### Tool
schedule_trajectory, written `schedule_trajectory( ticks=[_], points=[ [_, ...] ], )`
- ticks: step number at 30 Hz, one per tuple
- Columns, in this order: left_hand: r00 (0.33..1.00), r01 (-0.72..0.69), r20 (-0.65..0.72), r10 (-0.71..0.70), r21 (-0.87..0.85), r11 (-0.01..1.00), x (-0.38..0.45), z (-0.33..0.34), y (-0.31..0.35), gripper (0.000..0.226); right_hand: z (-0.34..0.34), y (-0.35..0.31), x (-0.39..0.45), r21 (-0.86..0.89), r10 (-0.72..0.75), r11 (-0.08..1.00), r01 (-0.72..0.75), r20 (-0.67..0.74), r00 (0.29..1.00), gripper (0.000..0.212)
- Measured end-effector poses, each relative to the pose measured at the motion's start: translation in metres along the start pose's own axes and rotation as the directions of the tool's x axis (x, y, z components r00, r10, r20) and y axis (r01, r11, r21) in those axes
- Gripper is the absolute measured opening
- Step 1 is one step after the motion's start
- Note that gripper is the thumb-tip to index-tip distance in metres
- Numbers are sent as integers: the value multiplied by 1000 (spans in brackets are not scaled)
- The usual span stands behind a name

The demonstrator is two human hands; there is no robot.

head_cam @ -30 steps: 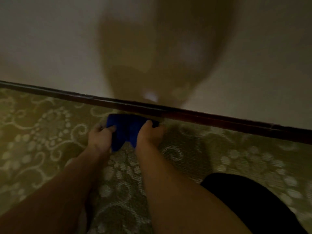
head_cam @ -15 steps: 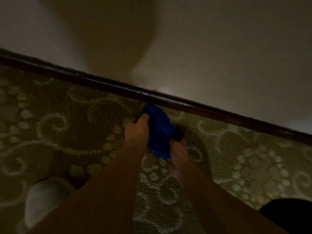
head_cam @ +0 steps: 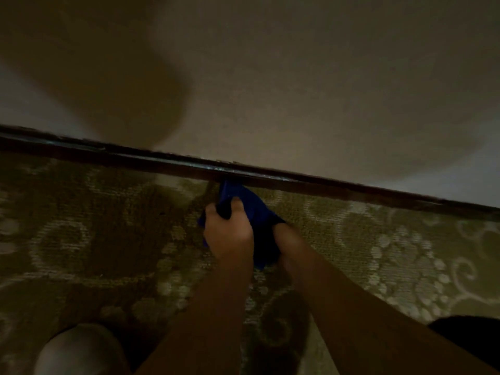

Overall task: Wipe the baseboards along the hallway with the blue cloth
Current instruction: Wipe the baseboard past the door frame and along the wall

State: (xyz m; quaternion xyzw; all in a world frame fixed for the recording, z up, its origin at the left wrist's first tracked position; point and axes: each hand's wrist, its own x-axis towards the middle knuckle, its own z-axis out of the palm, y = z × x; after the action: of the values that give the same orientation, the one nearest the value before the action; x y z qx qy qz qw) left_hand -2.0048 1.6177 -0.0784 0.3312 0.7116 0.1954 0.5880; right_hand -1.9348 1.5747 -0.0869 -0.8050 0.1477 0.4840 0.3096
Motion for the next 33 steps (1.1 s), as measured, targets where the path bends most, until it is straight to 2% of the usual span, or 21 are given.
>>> schedule_trajectory(
  ticks=[3, 5, 7, 11, 14, 16, 17, 19, 20, 22, 24, 25, 26, 27, 28, 30, 32, 33],
  points=[
    [995, 39, 100, -30, -86, 996, -9, 15, 4, 58, -13, -11, -2, 96, -66, 992, 80, -135, 989, 39],
    [966, 177, 231, -117, -258, 950, -7, 22, 10, 65, -28, -24, -5, 101, -188, 968, 230, -312, 931, 19],
    [936, 273, 306, -172, -327, 905, -1, 26, 11, 65, -33, -35, -15, 157, -249, 931, 329, -384, 889, 11],
    [883, 374, 398, -247, -281, 884, 27, 22, -1, 67, -1, -38, -23, 52, -408, 866, 497, -501, 763, 34],
    [838, 436, 464, -289, -248, 865, 57, 13, -16, 68, 23, -44, -28, -41, -466, 846, 531, -539, 701, 32],
    [820, 473, 477, -315, -257, 842, 66, 12, -22, 77, 29, -41, -29, -201, -581, 798, 568, -506, 638, 31],
    [826, 466, 475, -302, -277, 840, 66, 12, -23, 78, 29, -37, -33, -285, -659, 748, 600, -432, 616, 31],
    [814, 485, 501, -292, -312, 817, 69, 11, -26, 86, 24, -31, -34, -323, -725, 689, 649, -289, 626, 32],
    [804, 503, 516, -294, -328, 800, 65, 7, -21, 87, 17, -30, -29, -286, -706, 708, 645, -280, 651, 33],
    [815, 487, 513, -271, -351, 800, 54, 1, -15, 75, 1, -38, -17, -78, -523, 834, 547, -432, 735, 33],
    [840, 428, 492, -229, -342, 836, 46, -4, -10, 46, -4, -43, -10, 142, -281, 896, 420, -550, 787, 29],
    [843, 420, 489, -225, -335, 843, 42, -5, -10, 29, 1, -43, -12, 100, -272, 912, 398, -580, 768, 28],
    [848, 411, 485, -216, -342, 845, 44, -3, -13, 18, 11, -40, -16, -30, -360, 904, 426, -588, 724, 28],
    [843, 423, 490, -222, -348, 837, 45, -5, -14, 18, 21, -35, -23, -179, -495, 857, 484, -550, 673, 29],
    [831, 451, 508, -227, -375, 810, 51, -4, -19, 27, 31, -29, -28, -322, -634, 771, 549, -473, 613, 29],
    [810, 493, 537, -237, -403, 771, 64, -5, -29, 50, 35, -24, -34, -507, -787, 611, 608, -303, 538, 30],
    [818, 483, 519, -249, -384, 787, 78, -4, -42, 74, 24, -26, -31, -563, -820, 546, 620, -209, 532, 31],
    [814, 485, 520, -260, -360, 797, 82, -3, -47, 88, 14, -29, -28, -542, -808, 568, 619, -226, 544, 32]
  ],
)
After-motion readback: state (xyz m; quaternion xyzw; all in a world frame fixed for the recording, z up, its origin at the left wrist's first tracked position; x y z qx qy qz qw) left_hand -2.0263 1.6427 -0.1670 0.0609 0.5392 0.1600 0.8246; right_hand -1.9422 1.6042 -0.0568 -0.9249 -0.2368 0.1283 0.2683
